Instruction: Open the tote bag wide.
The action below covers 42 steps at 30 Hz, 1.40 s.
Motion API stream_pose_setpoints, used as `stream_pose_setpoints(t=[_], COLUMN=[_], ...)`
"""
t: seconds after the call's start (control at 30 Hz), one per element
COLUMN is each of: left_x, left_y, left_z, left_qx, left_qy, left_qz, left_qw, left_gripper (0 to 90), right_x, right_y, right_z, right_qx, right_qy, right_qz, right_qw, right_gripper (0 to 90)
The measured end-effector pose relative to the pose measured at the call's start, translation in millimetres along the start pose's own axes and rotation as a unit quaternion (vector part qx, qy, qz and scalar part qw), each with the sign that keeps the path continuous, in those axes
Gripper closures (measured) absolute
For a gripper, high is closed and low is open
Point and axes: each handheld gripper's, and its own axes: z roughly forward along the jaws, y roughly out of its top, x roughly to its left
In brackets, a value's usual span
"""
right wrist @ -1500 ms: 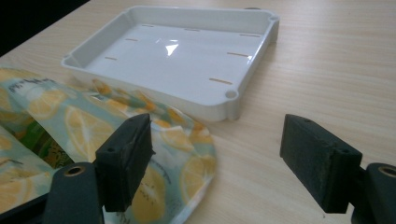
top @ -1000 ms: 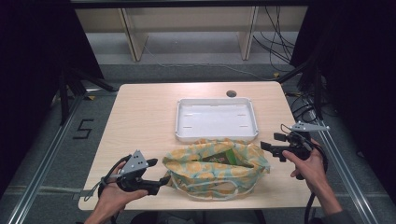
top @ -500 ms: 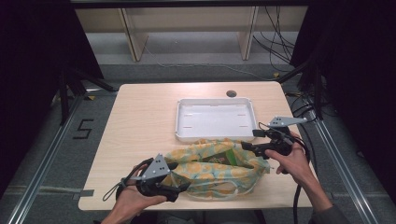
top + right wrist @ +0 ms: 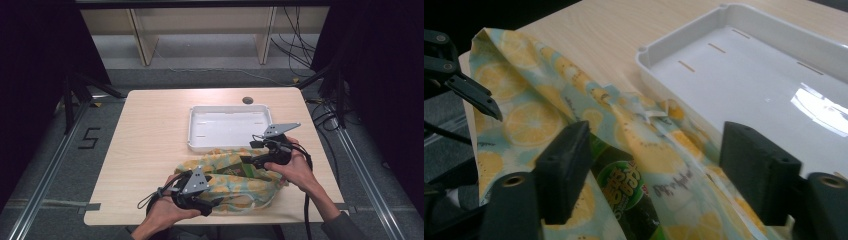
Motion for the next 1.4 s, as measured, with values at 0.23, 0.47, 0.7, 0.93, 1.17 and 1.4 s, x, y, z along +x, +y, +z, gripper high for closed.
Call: stream_pose_setpoints(t=[0.23,0.47,0.7,0.93,1.17,1.4], left_x=[3.6,12.8,-1.6,-9.6,-22.7,-27.4], left_y=[1.1,1.9,1.0,-4.5,-13.2,-14.0], left_z=[16.1,27.8,17.0,4.4,-5.5,-6.5], left_qx=[0.004,0.004,0.001,0.005,0.002,0.004], left_qy=[0.008,-0.001,-0.026,-0.038,-0.059,-0.076], left_qz=[0.02,0.037,0.044,0.056,0.038,0.043], left_qw=[0.9998,0.9993,0.9987,0.9977,0.9975,0.9962], left_gripper=[44.2,88.6,89.6,89.6,89.6,89.5], right_x=[-0.8,1.9,-16.6,-30.7,-42.6,-52.5], right_y=[5.5,9.7,14.6,23.4,33.5,43.5], right_z=[17.3,29.5,27.4,30.4,37.2,44.8], right_qx=[0.019,0.029,0.023,0.017,0.014,0.002], right_qy=[0.002,-0.008,-0.047,-0.068,-0.089,-0.098], right_qz=[-0.021,-0.063,-0.061,-0.05,-0.035,-0.026], right_qw=[0.9996,0.9975,0.9968,0.9963,0.9953,0.9948], right_gripper=[41.4,67.7,88.9,89.7,90.0,90.0])
